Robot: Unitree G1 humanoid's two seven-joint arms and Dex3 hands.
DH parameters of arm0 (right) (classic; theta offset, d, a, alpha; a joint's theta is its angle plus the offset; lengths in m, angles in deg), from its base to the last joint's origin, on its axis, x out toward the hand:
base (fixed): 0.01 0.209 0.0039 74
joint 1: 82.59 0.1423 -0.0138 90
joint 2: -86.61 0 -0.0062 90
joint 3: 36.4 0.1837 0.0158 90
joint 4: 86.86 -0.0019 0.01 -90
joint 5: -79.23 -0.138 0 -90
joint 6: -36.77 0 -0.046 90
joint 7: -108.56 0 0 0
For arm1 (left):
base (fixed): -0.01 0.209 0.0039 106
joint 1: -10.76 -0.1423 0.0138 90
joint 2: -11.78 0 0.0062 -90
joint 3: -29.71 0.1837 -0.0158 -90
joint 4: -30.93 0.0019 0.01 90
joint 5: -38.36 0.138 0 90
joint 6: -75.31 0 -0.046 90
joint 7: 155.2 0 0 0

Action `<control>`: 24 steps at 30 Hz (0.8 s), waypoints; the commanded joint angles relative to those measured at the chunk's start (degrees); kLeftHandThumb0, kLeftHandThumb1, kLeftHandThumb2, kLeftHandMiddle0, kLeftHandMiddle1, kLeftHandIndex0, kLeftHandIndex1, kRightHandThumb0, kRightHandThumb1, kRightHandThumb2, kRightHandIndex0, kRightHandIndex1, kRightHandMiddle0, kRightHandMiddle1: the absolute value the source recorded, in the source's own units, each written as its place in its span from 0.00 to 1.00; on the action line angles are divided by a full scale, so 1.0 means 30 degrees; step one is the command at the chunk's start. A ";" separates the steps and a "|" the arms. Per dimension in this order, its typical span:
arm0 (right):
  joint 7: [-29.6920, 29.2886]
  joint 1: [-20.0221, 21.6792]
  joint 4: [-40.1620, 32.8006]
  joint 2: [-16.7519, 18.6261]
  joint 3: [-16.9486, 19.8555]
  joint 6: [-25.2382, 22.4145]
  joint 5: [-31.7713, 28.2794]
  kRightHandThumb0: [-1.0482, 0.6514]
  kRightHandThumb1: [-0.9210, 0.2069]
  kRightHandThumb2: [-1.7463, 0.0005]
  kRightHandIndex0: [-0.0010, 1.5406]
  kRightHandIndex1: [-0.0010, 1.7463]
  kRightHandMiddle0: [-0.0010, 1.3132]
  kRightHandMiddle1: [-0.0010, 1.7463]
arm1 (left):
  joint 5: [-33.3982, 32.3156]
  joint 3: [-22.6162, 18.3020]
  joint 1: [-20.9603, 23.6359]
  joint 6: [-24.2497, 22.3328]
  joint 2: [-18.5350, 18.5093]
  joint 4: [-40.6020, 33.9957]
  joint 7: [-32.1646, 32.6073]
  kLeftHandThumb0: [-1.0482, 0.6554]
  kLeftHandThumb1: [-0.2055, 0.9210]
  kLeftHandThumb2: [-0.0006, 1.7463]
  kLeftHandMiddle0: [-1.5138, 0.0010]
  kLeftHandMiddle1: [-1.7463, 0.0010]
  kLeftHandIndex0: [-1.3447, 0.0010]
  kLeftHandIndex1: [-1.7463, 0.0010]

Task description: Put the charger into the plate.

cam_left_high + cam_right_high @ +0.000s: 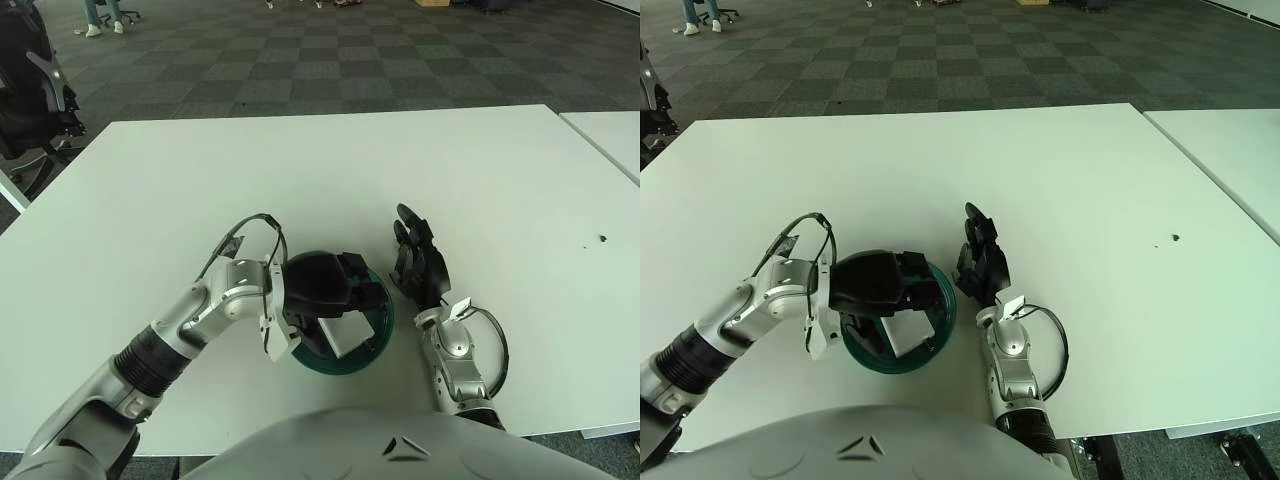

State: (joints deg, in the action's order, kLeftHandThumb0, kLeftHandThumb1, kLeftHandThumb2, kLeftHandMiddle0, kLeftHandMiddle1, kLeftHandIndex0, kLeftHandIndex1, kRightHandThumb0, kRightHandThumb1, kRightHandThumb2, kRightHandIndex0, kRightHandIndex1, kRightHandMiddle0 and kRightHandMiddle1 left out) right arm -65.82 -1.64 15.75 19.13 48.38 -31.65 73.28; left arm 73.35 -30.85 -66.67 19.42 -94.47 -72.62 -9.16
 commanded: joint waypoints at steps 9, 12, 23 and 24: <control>-0.1457 -0.0674 0.2932 0.0449 -0.0157 0.1700 0.1670 0.28 0.00 0.44 0.19 0.04 0.00 0.39 | -0.0694 -0.0396 0.0536 0.0116 -0.0598 -0.0577 -0.0841 0.00 1.00 0.40 0.98 1.00 1.00 0.93; -0.2223 -0.0594 0.2826 0.0150 -0.0412 0.1630 0.2869 0.28 0.00 0.44 0.20 0.04 0.00 0.40 | -0.1115 -0.0761 0.0677 0.0172 -0.0816 -0.0591 -0.0882 0.00 1.00 0.41 0.99 1.00 1.00 0.95; -0.2487 -0.1782 0.1599 -0.0509 -0.0087 -0.1502 0.3063 0.26 0.00 0.45 0.18 0.02 0.00 0.38 | -0.3668 -0.3918 -0.1334 -0.4290 0.0298 -0.0690 0.0243 0.00 1.00 0.36 1.00 1.00 1.00 0.99; -0.2448 -0.1851 0.1206 -0.0355 -0.0026 -0.2558 0.2770 0.26 0.00 0.46 0.18 0.02 0.00 0.37 | -0.4700 -0.4540 -0.2416 -0.5760 0.0799 -0.0737 0.0478 0.00 1.00 0.35 1.00 1.00 1.00 0.99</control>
State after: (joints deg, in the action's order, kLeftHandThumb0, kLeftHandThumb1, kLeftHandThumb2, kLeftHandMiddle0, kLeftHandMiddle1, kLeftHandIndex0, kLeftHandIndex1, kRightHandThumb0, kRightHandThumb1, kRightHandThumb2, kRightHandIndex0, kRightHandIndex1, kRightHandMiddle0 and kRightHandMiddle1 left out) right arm -73.56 -0.71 17.15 18.22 47.07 -30.36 83.91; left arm 64.12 -40.37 -67.78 10.52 -94.82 -74.68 -9.99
